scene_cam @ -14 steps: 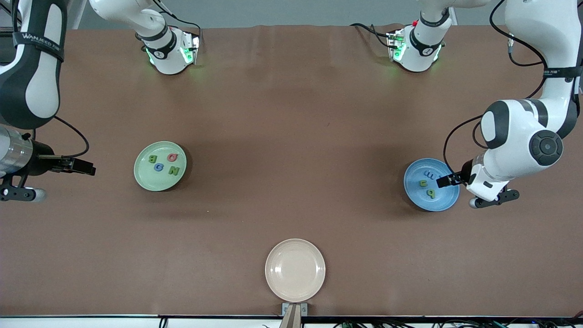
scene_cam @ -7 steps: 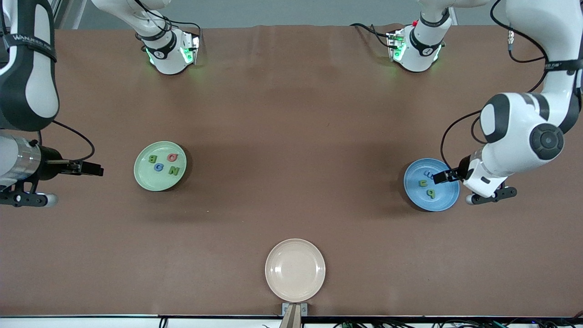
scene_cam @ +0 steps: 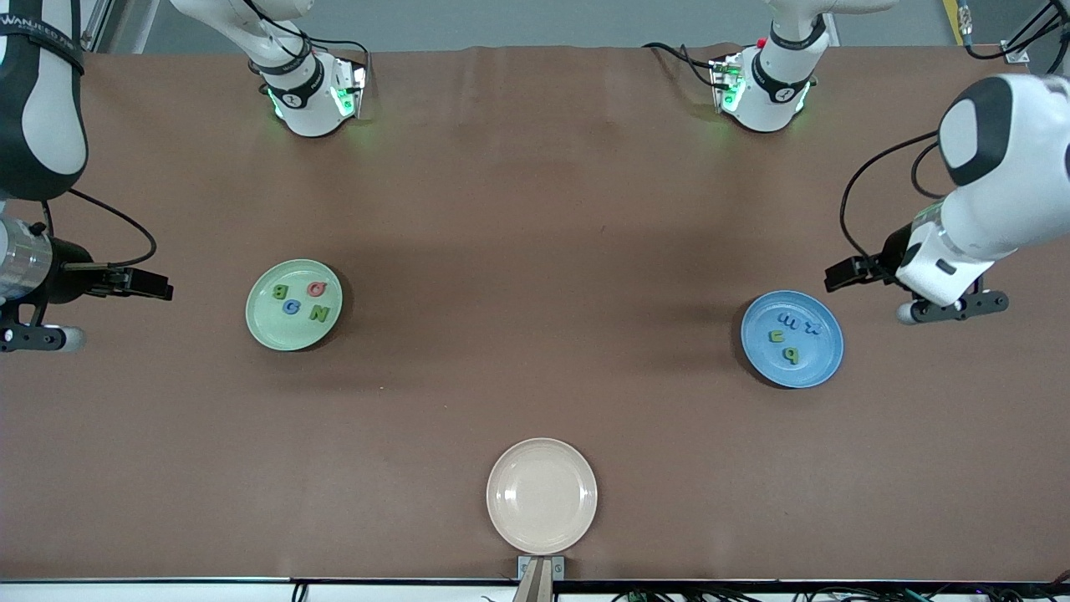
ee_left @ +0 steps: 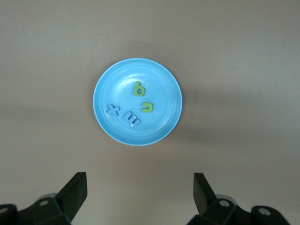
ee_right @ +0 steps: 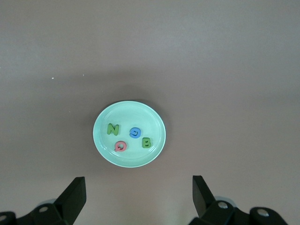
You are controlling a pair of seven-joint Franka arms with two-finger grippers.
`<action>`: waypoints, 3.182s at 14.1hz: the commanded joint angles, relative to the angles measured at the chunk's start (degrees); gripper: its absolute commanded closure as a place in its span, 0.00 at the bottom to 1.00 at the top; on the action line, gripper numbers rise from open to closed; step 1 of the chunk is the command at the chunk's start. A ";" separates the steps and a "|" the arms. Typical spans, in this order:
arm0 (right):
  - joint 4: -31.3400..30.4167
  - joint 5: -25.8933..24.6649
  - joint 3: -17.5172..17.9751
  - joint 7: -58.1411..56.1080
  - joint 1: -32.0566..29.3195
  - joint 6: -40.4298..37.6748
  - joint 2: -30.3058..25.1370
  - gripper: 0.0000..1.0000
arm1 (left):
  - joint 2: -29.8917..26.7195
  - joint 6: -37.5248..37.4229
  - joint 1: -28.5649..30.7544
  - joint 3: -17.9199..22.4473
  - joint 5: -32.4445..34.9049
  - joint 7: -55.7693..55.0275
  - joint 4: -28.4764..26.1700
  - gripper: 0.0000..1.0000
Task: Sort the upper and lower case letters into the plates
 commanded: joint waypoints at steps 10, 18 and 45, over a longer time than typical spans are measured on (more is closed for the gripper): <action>1.67 -0.33 1.01 -0.90 -1.81 -1.92 -4.49 0.00 | -3.19 -7.89 -0.37 -0.24 1.05 0.87 15.63 0.00; 4.66 -1.03 1.27 -0.55 -1.38 -3.49 -4.05 0.00 | -2.76 -12.17 0.16 0.02 2.46 5.88 20.71 0.00; -5.18 0.02 1.01 -5.81 -1.02 -7.37 -19.87 0.00 | -1.88 -16.33 0.25 0.20 2.19 5.09 21.88 0.00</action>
